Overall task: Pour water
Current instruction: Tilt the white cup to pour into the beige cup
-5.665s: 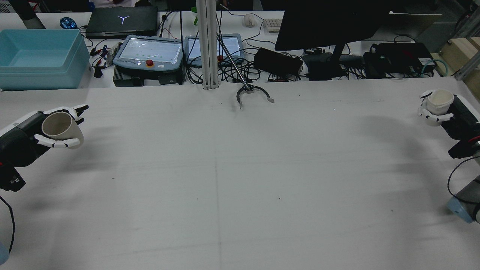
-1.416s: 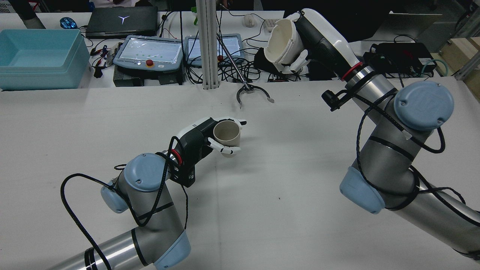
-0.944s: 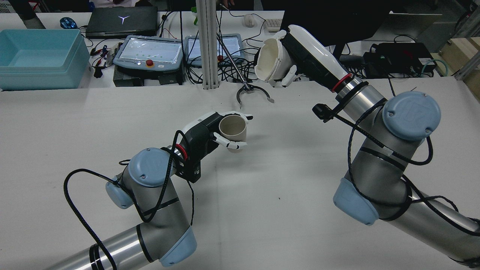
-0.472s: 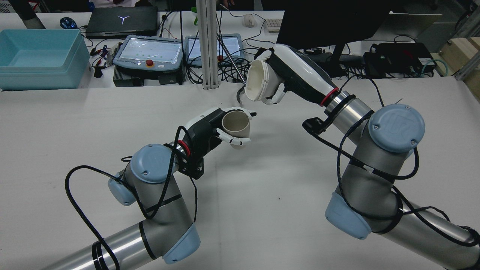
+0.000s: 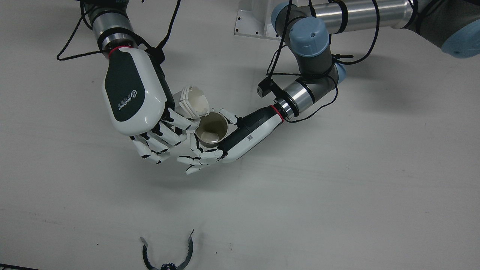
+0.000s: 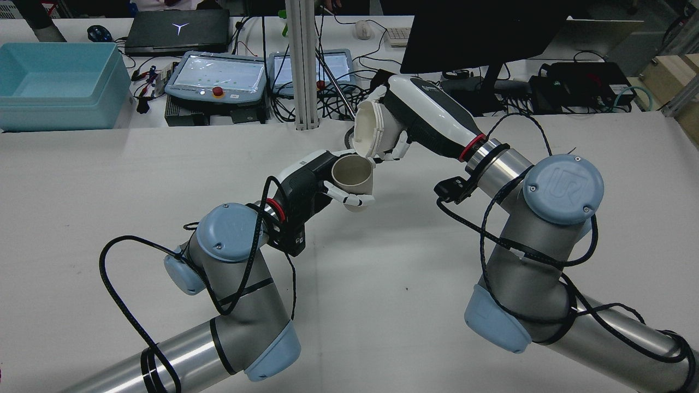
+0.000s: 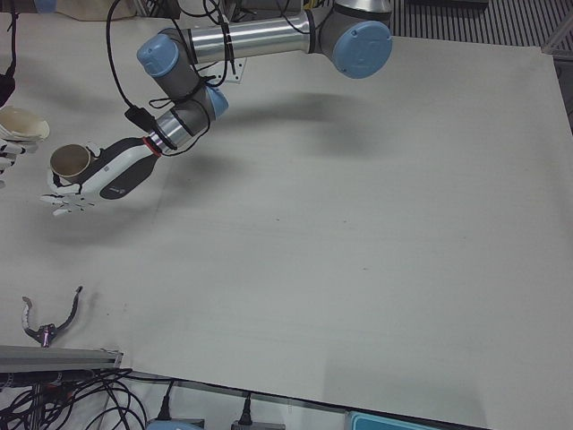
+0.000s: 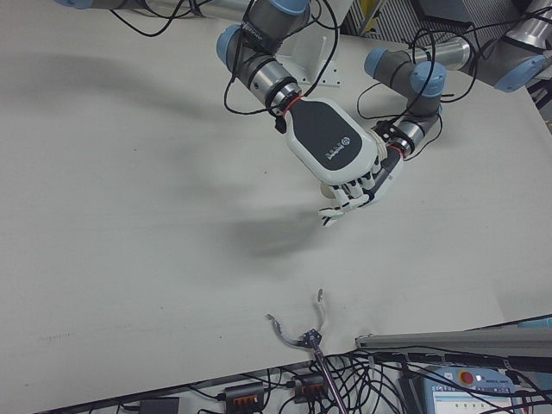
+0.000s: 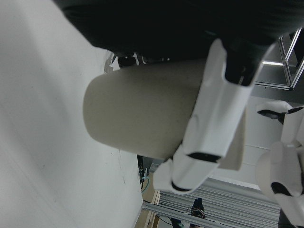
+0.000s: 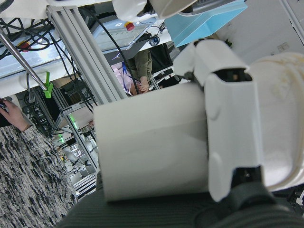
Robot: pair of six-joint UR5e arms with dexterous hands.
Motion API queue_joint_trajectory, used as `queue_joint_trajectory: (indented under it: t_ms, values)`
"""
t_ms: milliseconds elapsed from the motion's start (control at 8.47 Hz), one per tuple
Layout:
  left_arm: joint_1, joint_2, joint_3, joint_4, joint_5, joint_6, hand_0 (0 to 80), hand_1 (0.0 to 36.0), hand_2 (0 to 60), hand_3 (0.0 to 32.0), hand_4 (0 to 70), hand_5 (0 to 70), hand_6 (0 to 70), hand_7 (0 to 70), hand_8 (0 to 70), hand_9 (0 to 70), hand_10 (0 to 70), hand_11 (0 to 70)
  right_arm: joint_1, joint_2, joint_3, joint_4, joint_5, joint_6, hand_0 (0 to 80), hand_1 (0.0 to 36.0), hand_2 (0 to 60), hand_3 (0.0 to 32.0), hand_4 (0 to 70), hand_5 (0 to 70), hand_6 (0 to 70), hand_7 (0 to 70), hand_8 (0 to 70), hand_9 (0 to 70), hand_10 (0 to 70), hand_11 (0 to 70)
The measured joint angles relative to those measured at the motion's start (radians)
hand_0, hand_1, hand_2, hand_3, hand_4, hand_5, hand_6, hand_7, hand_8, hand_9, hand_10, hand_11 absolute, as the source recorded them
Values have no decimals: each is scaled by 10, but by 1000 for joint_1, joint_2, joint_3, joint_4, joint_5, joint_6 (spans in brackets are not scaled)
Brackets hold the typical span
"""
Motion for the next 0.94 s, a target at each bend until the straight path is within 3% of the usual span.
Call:
queue_joint_trajectory:
  t_ms: [472,944]
  values:
    - [-4,-12,-1,5,1,0,800,360,600,0,432,700,229,167,125,62,62,131,-19,3,5,-39,0,-54,800,360,600,0,669,299,700,700,519,683,225,368]
    - [-6,-7,-9,7,5,-2,800,360,600,0,425,700,221,162,123,61,61,131,-2,-15,25,-45,4,-26,800,360,600,0,526,320,700,700,570,700,378,569]
